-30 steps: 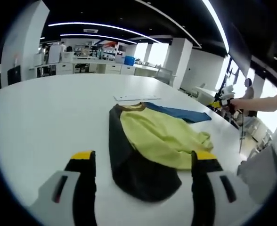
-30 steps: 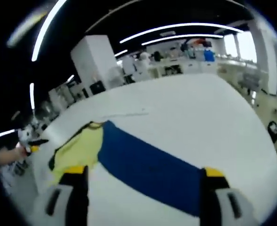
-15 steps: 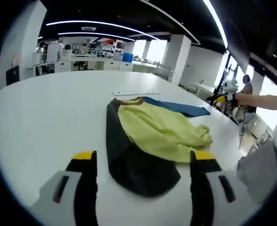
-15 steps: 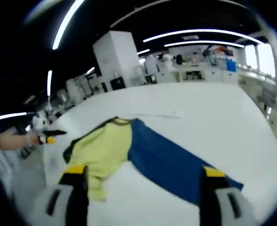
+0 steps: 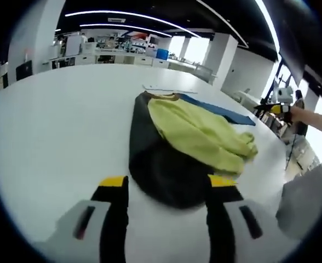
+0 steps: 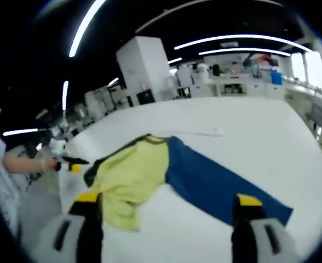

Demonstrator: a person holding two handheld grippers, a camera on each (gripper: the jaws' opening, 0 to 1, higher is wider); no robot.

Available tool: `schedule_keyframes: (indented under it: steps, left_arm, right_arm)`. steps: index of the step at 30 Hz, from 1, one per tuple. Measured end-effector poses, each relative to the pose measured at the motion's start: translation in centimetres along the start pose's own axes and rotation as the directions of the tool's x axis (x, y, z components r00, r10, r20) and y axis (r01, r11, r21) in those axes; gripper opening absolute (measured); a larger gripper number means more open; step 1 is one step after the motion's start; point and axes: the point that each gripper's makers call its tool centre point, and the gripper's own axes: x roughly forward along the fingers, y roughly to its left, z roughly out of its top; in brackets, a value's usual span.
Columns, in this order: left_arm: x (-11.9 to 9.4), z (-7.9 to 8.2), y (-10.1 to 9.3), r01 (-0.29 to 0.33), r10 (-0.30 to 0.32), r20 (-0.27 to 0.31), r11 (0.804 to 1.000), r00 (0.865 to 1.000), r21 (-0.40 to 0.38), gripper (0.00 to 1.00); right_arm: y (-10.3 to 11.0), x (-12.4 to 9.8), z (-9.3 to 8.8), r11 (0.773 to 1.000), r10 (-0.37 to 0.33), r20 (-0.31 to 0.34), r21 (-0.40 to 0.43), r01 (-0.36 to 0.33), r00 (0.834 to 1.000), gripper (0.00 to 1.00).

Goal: Fold the garment on the visible template until the final outline fits inside the template.

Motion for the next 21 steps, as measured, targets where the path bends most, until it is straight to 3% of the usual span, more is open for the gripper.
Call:
schedule_keyframes:
  steps: [6,9,12,16,21]
  left_arm:
    - [0.2,-1.4,0.5,-0.023,0.021,-0.033,0.998,0.999,-0.053,0.41]
    - [0.3,-1.8,0.1,-0.012,0.005,-0.064,0.995,0.998,-0.100,0.28]
    - [0.8,-1.7,0.5,-0.019,0.013,-0.058,0.993,0.998,-0.115,0.19]
    - [1.0,-1.3,0.7,-0.028,0.023,-0.039,0.990,0.999,-0.136,0.01]
    - [0.5,0.9,0.5,-0.016,0.020,0.024,0.988,1.000,-0.152,0.00]
  right_arm:
    - [0.0,0.0,-0.5,1.000,0.000,-0.005,0.017,0.000,1.000,0.99]
    - [0.2,-0.1,-0.5,1.000,0.002,-0.006,0.021,-0.002,1.000,0.99]
    - [0.1,-0.1,-0.6,1.000,-0.001,-0.009,0.021,0.001,1.000,0.99]
    - [0.1,-0.3,-0.8,1.000,-0.002,-0.013,0.023,0.002,1.000,0.97]
    - [0.1,-0.5,-1.0,0.999,-0.004,-0.007,0.032,0.004,1.000,0.97]
